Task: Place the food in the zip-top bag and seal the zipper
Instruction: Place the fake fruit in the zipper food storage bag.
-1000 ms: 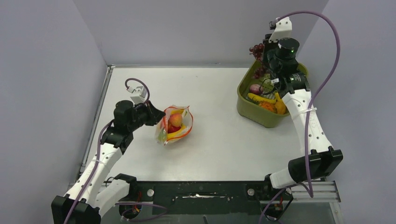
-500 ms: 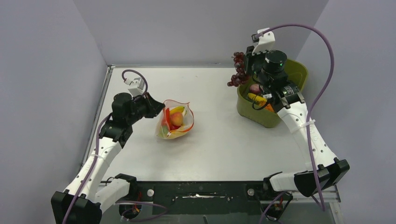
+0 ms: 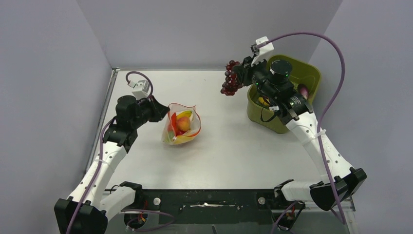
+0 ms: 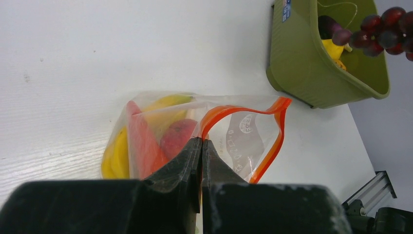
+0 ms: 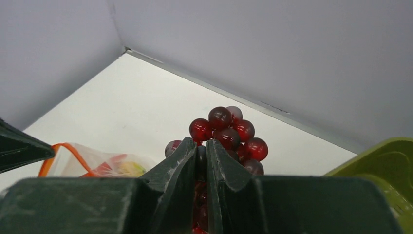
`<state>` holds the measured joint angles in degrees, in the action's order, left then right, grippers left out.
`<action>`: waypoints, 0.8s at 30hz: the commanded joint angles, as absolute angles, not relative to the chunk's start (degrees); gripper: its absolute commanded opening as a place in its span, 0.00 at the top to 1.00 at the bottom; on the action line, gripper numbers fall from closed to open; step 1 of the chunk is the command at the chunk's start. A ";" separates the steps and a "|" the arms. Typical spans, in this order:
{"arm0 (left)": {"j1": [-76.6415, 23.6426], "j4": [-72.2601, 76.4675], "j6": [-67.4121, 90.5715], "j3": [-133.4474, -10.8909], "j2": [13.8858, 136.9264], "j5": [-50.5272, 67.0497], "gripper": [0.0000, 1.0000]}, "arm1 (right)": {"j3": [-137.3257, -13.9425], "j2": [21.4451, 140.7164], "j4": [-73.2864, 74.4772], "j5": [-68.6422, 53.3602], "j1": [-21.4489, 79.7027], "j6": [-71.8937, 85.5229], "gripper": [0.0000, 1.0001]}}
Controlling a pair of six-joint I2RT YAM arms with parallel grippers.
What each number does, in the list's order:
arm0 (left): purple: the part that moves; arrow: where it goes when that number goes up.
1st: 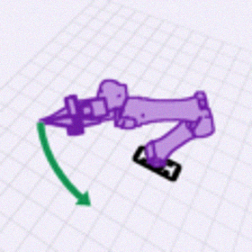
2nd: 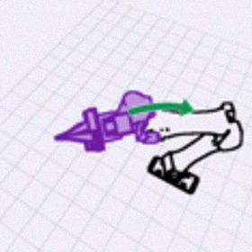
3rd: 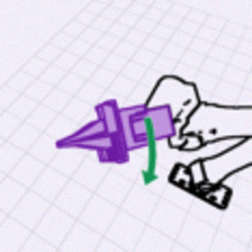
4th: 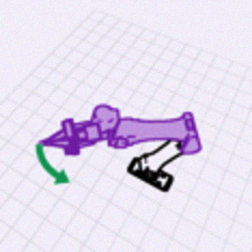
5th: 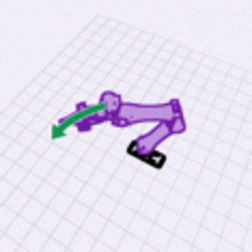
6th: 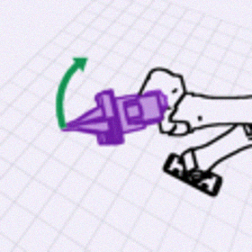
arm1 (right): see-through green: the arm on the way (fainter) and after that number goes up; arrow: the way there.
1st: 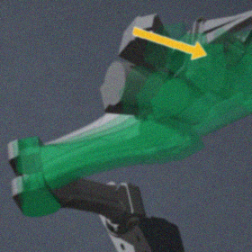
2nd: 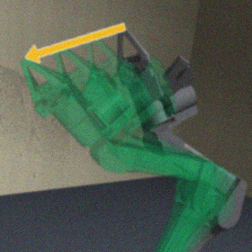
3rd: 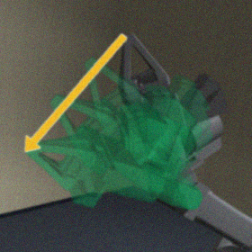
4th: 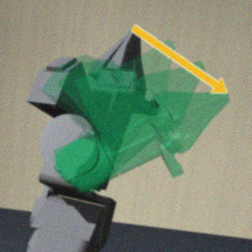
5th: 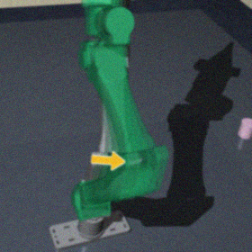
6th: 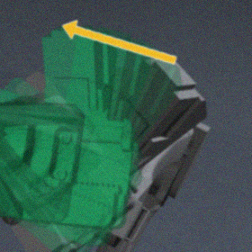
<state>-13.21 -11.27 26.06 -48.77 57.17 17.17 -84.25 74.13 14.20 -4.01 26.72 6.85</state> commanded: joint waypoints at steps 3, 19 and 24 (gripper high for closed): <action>-11.95 -10.10 26.82 -52.59 57.67 19.17 1.00 | -83.19 71.73 3.50 -13.05 28.66 11.83 0.97; -7.18 -5.51 33.68 -53.27 60.72 32.71 1.00 | -78.30 75.02 -11.79 -22.49 36.56 23.08 0.98; -6.13 -5.43 34.45 -53.44 61.06 34.88 1.00 | -77.58 77.76 -14.93 -24.32 39.19 25.93 0.98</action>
<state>-7.05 -9.87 33.19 -49.89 61.12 30.59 -77.73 76.49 -5.80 -21.80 37.30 22.04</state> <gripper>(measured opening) 0.010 0.122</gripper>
